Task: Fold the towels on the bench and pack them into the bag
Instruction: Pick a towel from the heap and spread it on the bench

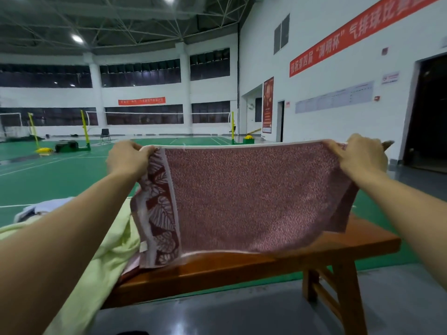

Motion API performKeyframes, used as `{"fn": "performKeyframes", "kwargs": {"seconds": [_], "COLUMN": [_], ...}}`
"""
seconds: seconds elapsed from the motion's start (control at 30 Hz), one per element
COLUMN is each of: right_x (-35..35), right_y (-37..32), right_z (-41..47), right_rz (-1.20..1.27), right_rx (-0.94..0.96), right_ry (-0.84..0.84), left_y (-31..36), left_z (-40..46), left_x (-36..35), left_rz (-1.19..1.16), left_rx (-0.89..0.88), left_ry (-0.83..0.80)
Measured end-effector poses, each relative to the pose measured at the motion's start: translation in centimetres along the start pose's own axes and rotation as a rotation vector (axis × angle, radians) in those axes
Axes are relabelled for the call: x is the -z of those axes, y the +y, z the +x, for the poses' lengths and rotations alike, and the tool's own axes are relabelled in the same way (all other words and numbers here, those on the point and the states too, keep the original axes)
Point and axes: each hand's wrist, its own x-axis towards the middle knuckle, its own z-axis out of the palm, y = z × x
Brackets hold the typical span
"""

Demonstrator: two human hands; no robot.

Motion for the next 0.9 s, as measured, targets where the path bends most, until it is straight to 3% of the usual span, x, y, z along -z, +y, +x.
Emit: {"fn": "performKeyframes", "kwargs": {"seconds": [0.13, 0.43, 0.7, 0.8, 0.9], "right_x": [1.7, -6.1, -21.3, -28.0, -34.9], "right_y": [0.2, 0.8, 0.7, 1.4, 2.2], "right_z": [1.1, 0.3, -0.6, -1.6, -4.1], "right_rz": [0.008, -0.055, -0.186, -0.218, -0.235], "right_rx": [-0.011, -0.073, 0.003, 0.034, 0.042], "right_ry": [0.083, -0.094, -0.284, -0.343, -0.510], "left_y": [3.1, 0.6, -5.8, -10.1, -16.6], "left_z": [-0.6, 0.3, 4.9, 6.4, 5.7], "left_x": [-0.2, -6.4, -16.7, -22.6, -28.7], "left_rz": [0.014, 0.300, 0.536, 0.597, 0.719], "left_rx": [-0.084, -0.133, -0.087, -0.056, 0.027], "left_ry": [0.160, 0.248, 0.060, -0.029, -0.197]}}
